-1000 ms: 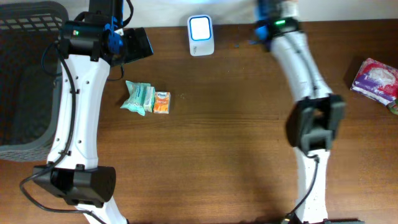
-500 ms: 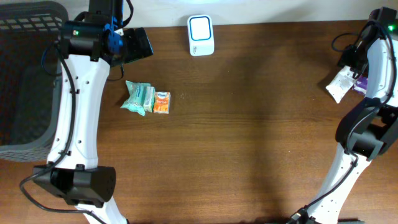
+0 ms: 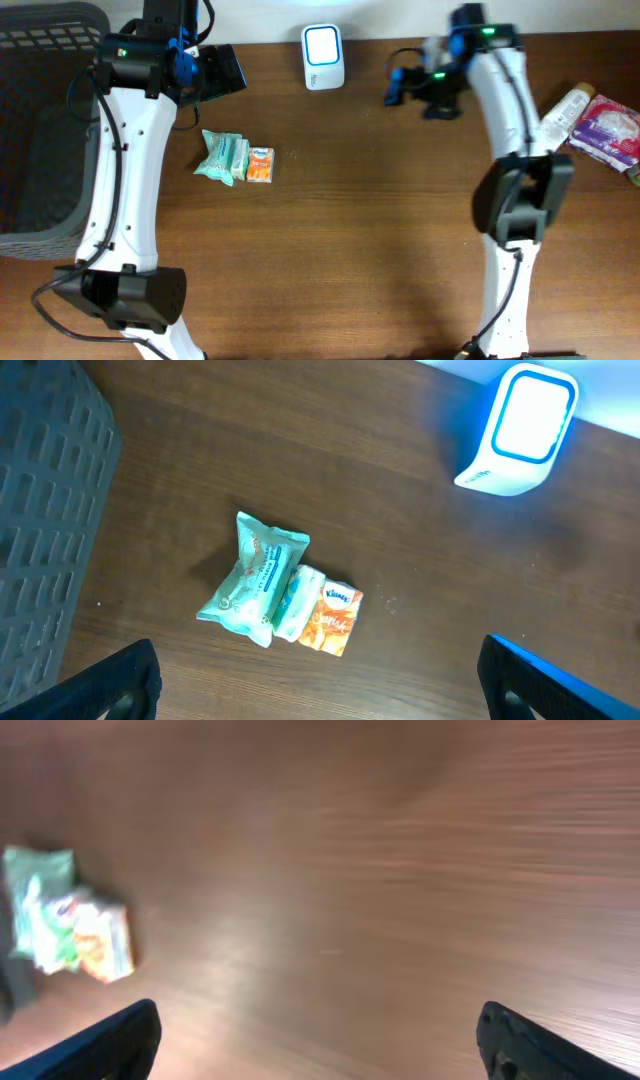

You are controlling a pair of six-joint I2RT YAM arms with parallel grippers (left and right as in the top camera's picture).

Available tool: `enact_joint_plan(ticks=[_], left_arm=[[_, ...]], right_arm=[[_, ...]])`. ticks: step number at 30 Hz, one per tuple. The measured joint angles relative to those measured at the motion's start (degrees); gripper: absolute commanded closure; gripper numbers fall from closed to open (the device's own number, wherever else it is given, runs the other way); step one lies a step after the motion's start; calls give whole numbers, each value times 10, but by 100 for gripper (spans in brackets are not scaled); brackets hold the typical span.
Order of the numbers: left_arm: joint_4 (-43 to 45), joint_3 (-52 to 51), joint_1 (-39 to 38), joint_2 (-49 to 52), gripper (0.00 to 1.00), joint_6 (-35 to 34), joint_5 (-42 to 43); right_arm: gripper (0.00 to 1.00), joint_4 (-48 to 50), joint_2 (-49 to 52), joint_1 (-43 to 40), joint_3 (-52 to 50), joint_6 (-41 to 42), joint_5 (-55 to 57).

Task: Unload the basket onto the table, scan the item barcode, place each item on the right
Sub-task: 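Carry the cream tube to the right table edge and release it, then reach the right gripper to the orange tissue pack and grasp it, then raise the orange tissue pack to the white scanner and hold it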

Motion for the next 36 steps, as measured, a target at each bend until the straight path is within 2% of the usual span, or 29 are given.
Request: enact_joint_plan(ticks=[3,6,10,12,14,17,24,26,29,30,31,32,34,36], left_arm=[[0,0,0,0,1,0,0],[0,0,0,0,1,0,0],[0,0,0,0,1,0,0],[0,0,0,0,1,0,0],[0,0,0,0,1,0,0],[0,0,0,0,1,0,0],[0,0,0,0,1,0,0],[0,0,0,0,1,0,0],[0,0,0,0,1,0,0],[0,0,0,0,1,0,0],[0,0,0,0,1,0,0],[0,0,0,0,1,0,0],[0,0,0,0,1,0,0],[0,0,0,0,1,0,0]], right_arm=[[1,25,1,97,0,28,-11],[3,94,3,155,-17,113,-16],[11,177,5,184,-81,236,-18],[12,211,8,199,-115,272,-27],[19,263,10,215,-145,301,-45],[20,335,11,248,-182,363,-57],[27,362,11,292,-201,462,-18],[33,362,11,293,-201,473,-3],[48,366,12,293,-201,479,14],[56,375,15,293,-201,477,16],[81,384,22,293,-201,481,12],[88,390,28,293,-201,483,11],[96,388,33,293,-201,480,9],[96,385,33,293,-201,475,2]])
